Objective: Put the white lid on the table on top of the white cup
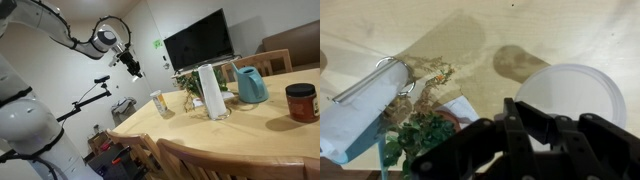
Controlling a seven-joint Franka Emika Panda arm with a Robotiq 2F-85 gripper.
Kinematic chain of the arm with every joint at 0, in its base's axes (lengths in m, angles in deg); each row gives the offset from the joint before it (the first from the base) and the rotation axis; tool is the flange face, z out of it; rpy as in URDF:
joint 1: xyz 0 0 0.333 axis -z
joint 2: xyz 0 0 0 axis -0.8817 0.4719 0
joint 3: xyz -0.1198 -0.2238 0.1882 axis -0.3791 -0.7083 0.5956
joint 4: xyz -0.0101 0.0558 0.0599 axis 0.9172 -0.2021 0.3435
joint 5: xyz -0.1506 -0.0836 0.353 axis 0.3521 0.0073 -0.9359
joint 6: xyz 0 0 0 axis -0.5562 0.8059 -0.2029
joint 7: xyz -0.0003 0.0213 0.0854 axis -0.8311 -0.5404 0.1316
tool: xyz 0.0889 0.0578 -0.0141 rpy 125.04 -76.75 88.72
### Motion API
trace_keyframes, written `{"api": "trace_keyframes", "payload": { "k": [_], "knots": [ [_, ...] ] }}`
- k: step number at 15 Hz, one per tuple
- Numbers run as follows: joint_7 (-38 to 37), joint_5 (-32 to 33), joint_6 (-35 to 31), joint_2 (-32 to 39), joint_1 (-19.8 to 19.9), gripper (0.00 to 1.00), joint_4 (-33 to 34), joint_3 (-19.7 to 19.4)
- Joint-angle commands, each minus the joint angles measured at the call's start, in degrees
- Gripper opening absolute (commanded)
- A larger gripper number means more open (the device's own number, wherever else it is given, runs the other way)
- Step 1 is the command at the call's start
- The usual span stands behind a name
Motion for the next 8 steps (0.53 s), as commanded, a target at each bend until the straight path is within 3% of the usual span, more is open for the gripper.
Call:
{"api": "trace_keyframes", "payload": {
  "k": [1,8],
  "knots": [
    [1.8,2.6,4.0,4.1,-1.7,0.02,6.5,0.2],
    [0.5,10.3,23.8,12.6,-5.0,0.02,19.3,-0.3]
  ]
}}
